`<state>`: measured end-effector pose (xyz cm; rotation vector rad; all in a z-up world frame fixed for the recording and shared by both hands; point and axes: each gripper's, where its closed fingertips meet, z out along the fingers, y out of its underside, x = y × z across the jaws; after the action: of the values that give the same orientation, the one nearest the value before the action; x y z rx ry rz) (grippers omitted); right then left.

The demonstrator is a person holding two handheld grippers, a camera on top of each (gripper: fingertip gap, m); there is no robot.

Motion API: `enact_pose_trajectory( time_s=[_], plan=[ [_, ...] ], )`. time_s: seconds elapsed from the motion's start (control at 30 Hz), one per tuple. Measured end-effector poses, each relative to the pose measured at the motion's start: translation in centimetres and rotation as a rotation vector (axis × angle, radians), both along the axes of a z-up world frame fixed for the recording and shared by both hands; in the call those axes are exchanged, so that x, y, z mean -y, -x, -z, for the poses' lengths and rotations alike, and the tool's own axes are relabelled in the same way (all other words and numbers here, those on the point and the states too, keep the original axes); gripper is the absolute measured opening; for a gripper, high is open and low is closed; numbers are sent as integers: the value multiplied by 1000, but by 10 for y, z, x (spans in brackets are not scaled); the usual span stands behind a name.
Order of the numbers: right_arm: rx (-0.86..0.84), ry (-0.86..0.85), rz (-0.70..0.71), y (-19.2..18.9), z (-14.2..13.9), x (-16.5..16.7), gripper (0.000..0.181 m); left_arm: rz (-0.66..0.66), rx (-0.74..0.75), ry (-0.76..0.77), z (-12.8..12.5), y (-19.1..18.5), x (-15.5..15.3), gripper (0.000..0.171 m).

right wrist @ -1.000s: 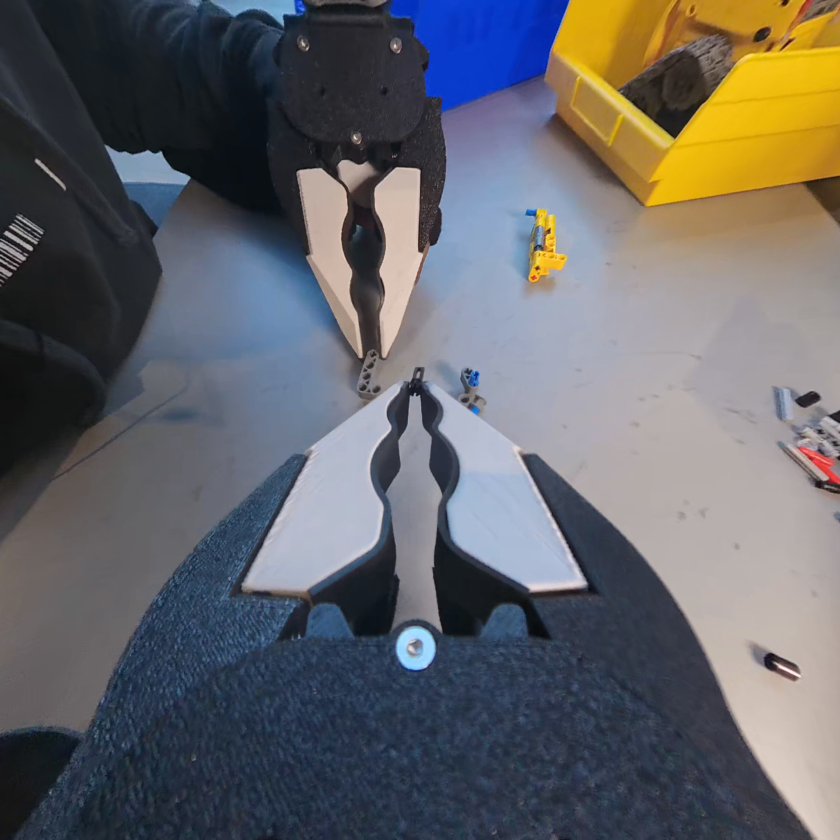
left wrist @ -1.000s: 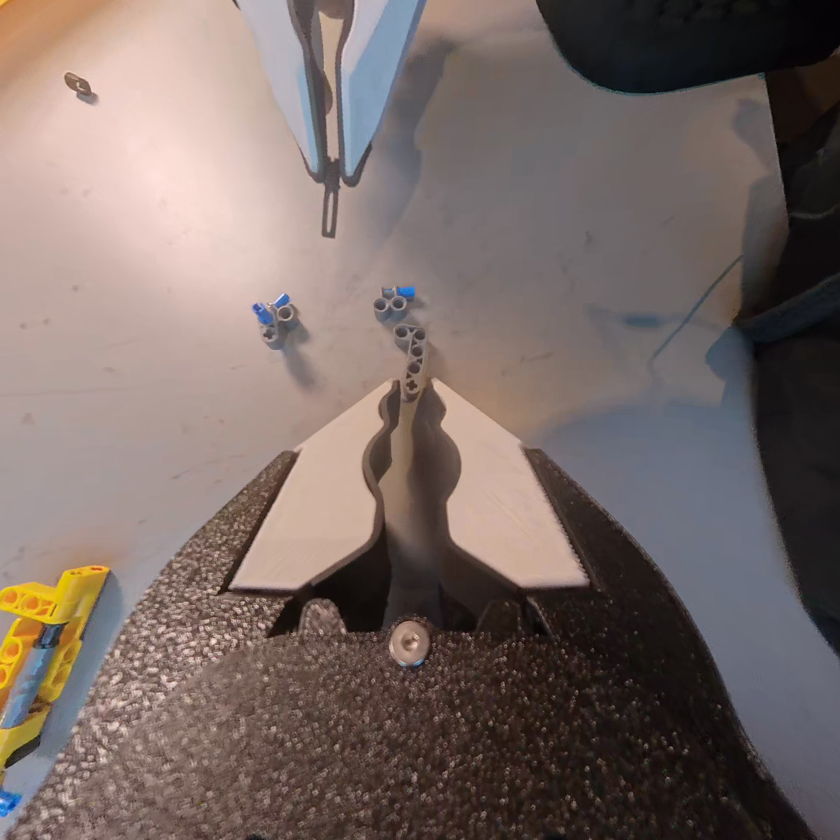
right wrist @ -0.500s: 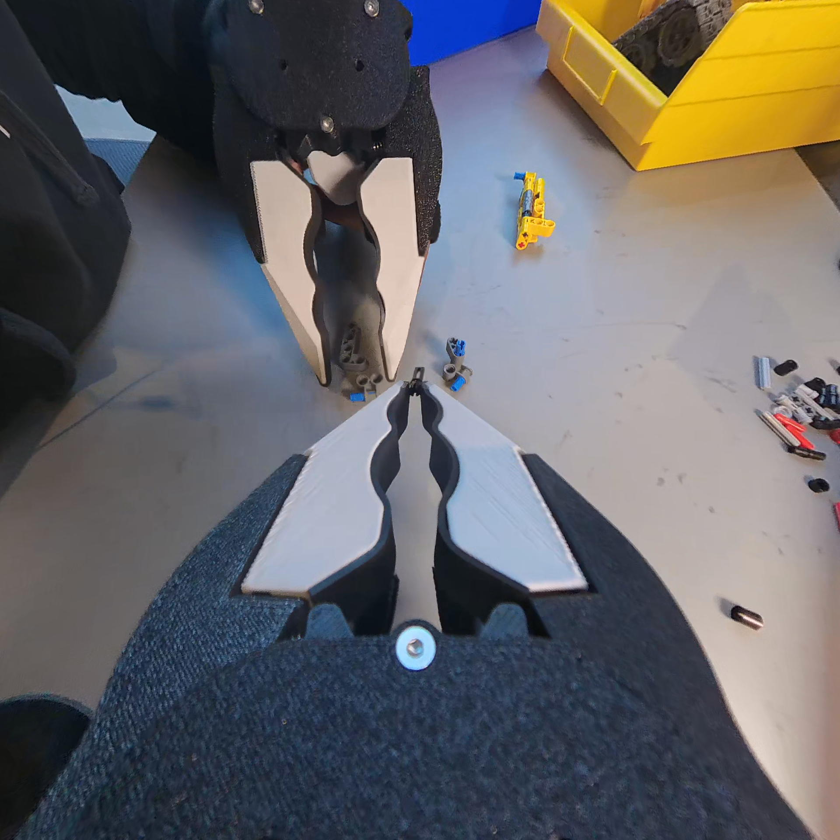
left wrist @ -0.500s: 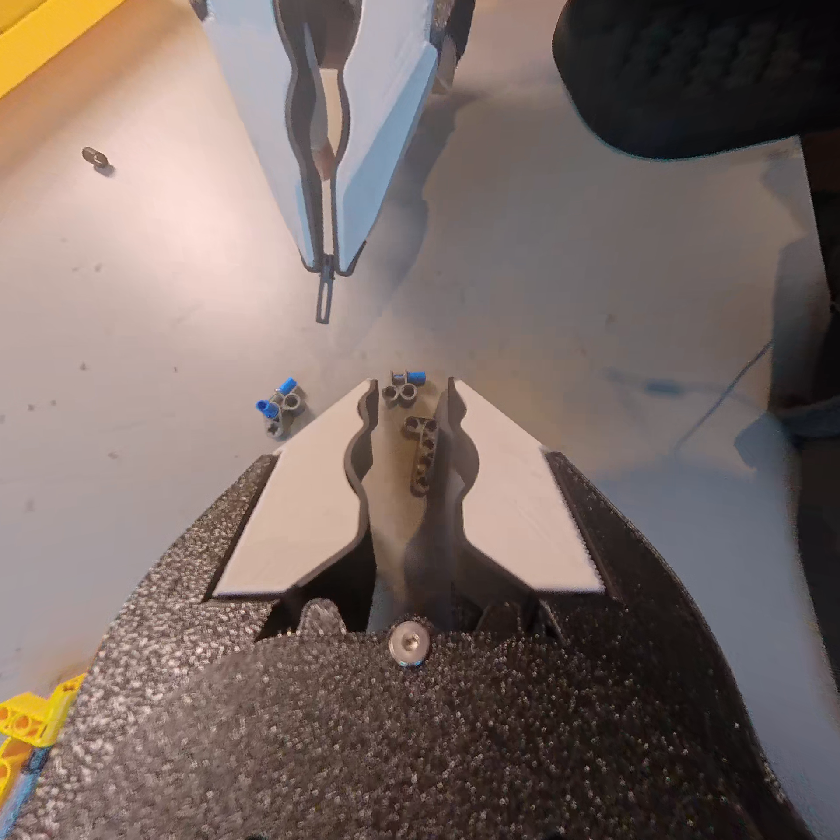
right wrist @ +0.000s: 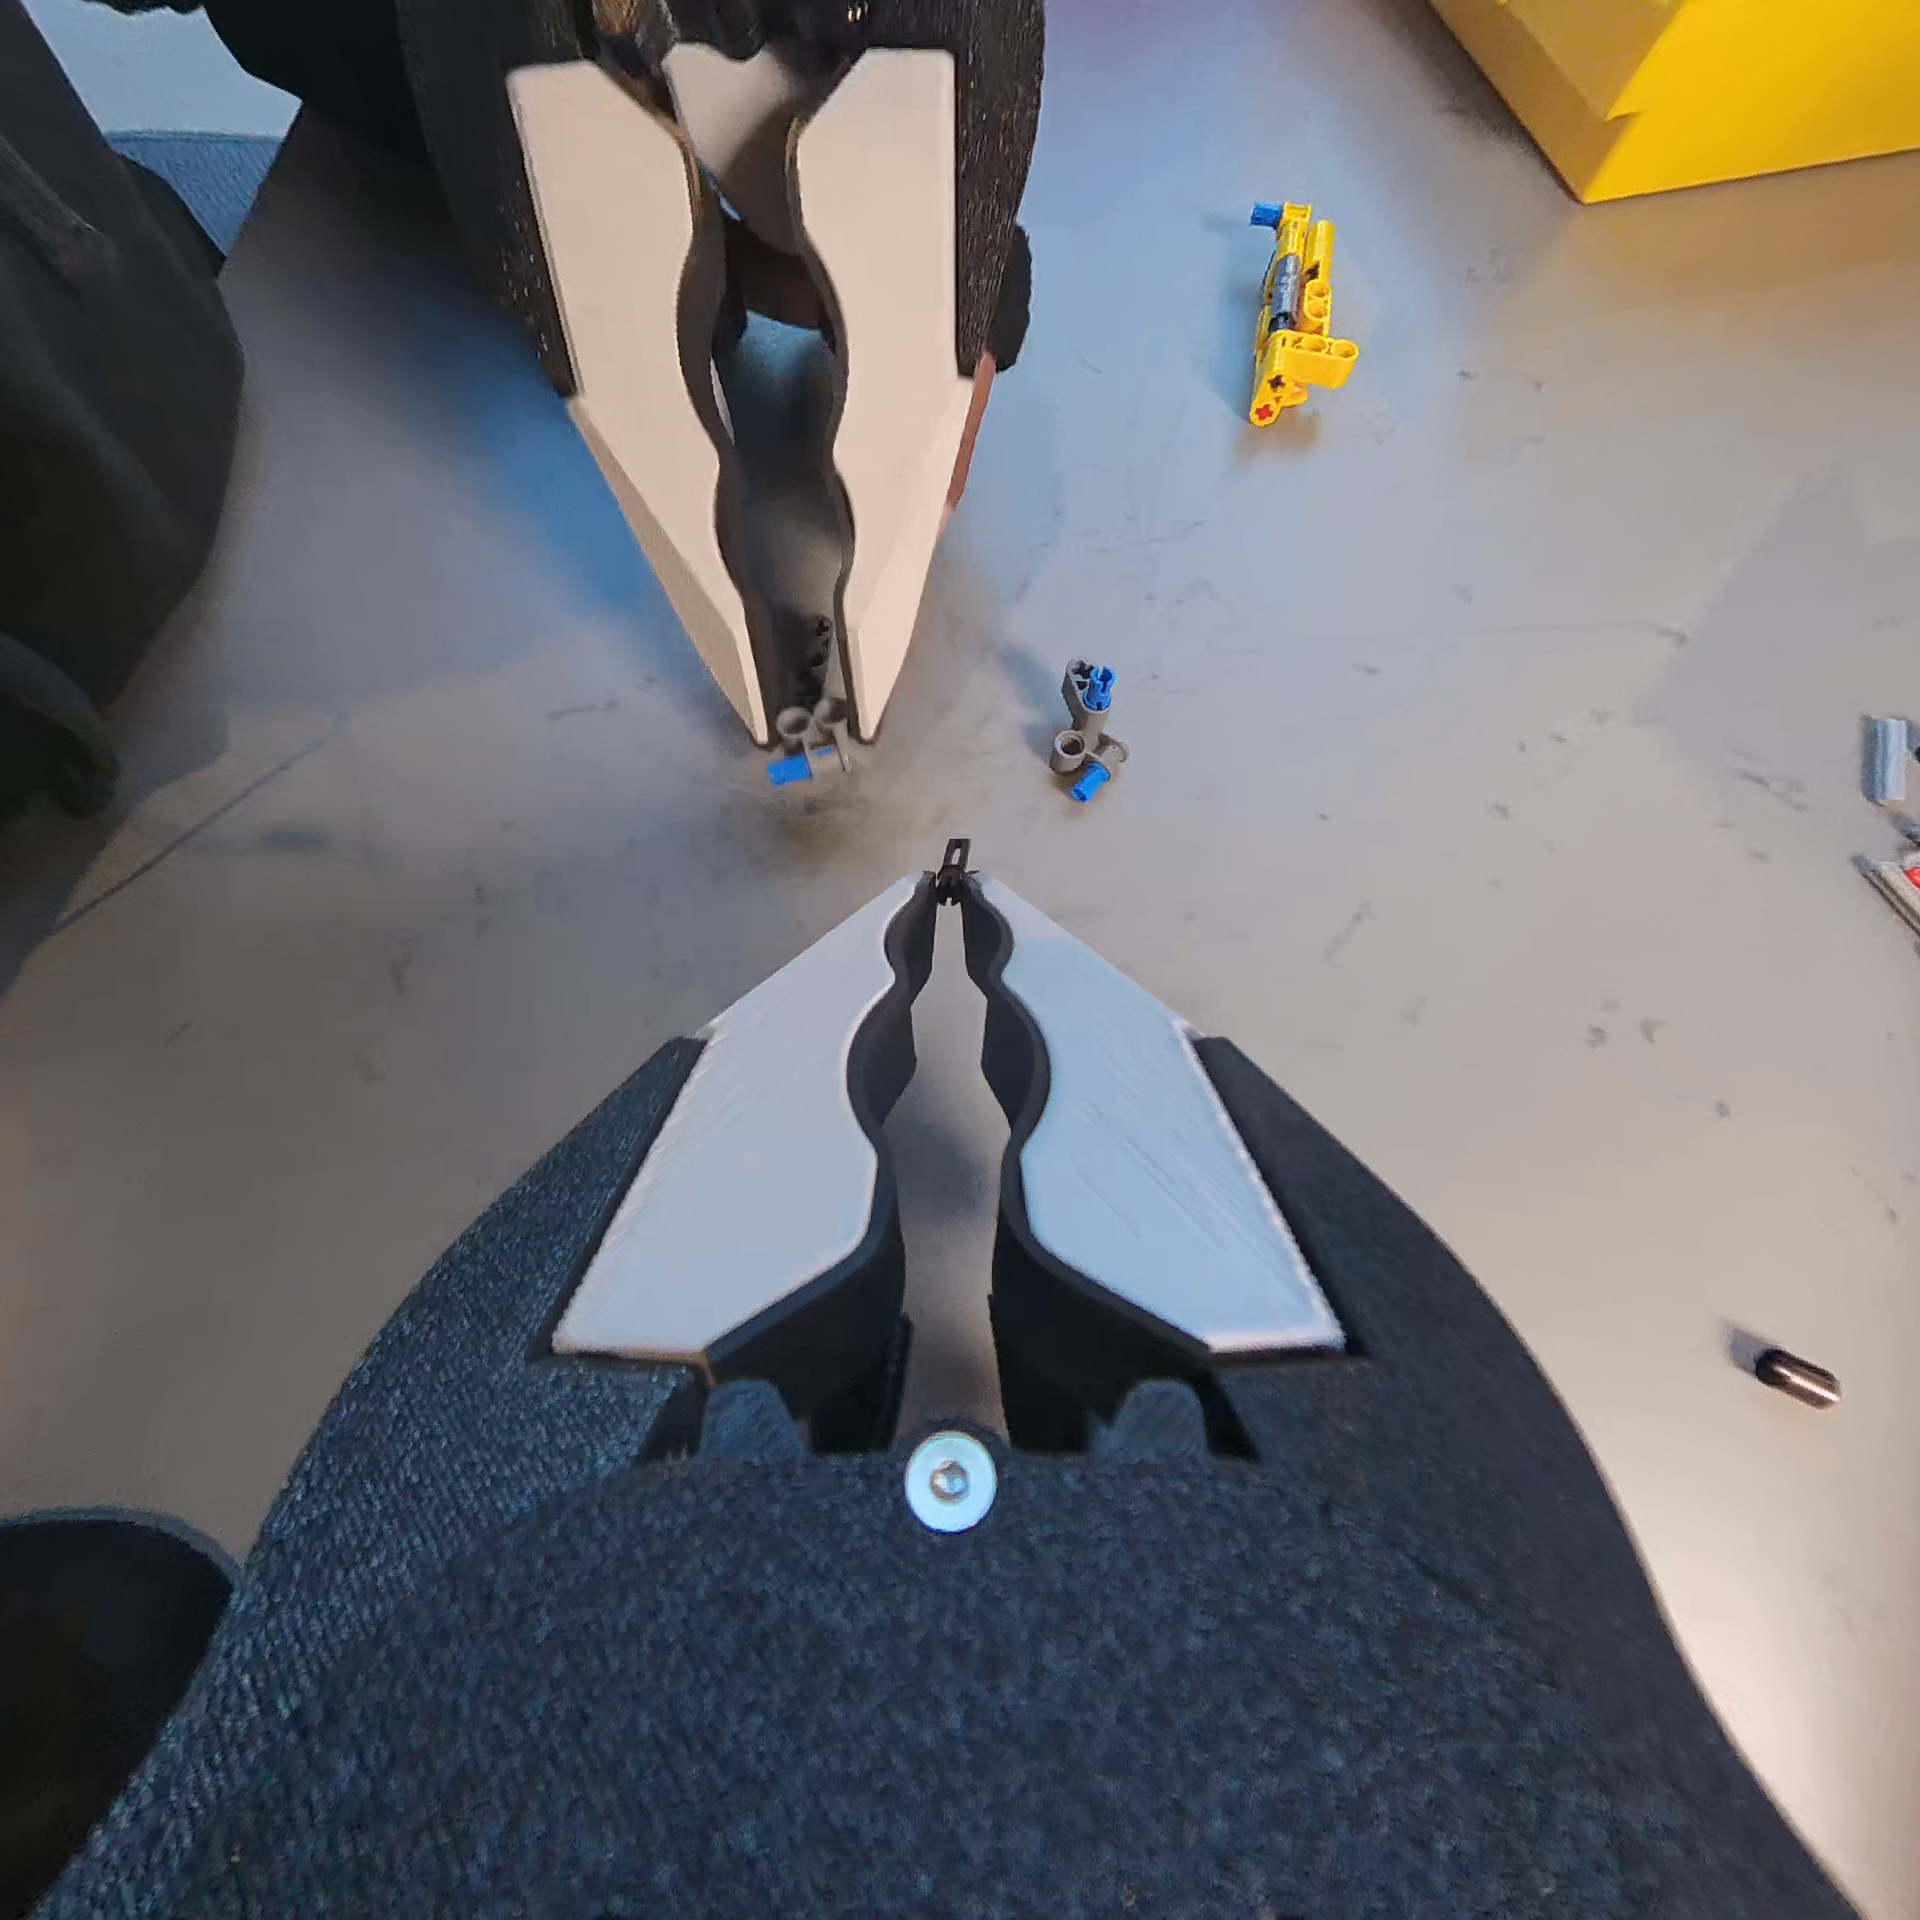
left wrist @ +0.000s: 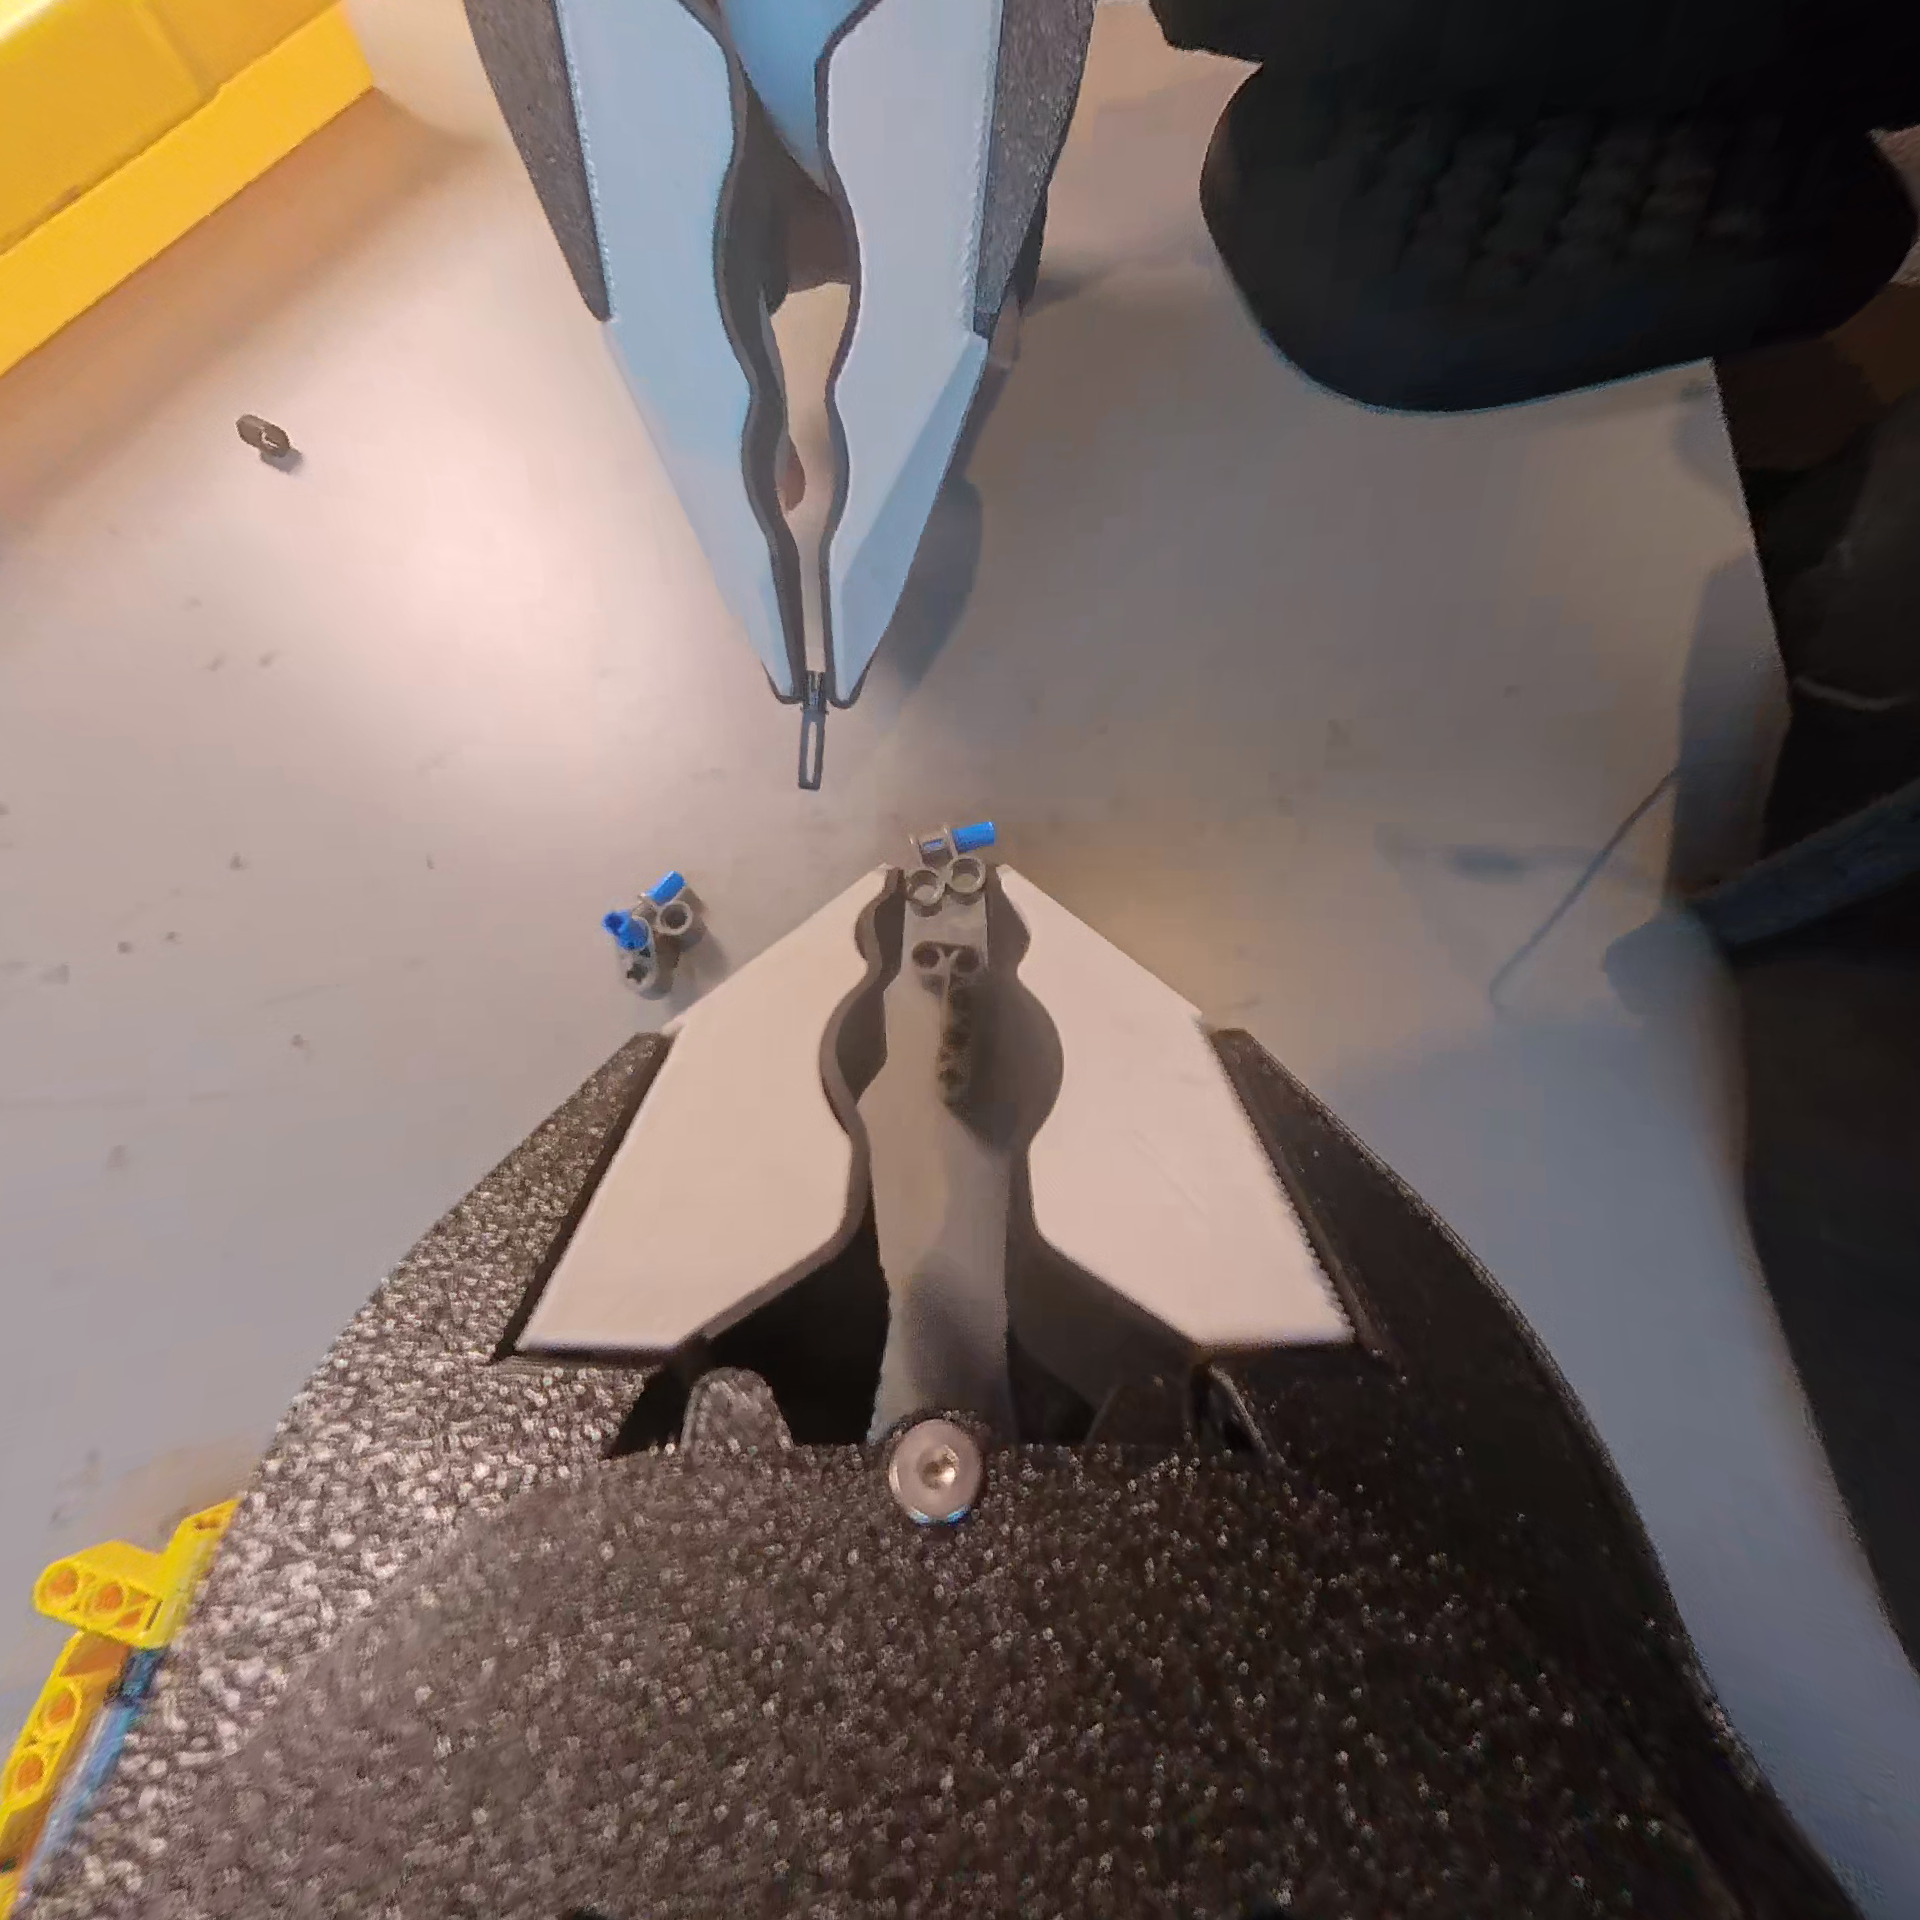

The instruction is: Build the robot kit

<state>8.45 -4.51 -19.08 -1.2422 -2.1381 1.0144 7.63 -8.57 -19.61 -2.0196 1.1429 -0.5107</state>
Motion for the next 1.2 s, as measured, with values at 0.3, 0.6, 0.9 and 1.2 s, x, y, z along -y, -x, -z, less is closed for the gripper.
enact_pose_trajectory(
  time_s=[0.3,0.6,0.9,1.2],
  plan=[
    [9,24,-14,0,4,4,4,-6,34,30,1,22,13,14],
    [36,25,-31,-1,10,8,4,3,29,19,4,21,12,14],
    [36,28,-34,0,10,10,4,-6,43,2,-1,25,10,14],
    [28,49,-51,2,9,17,4,32,15,-13,4,13,11,14]
  ],
)
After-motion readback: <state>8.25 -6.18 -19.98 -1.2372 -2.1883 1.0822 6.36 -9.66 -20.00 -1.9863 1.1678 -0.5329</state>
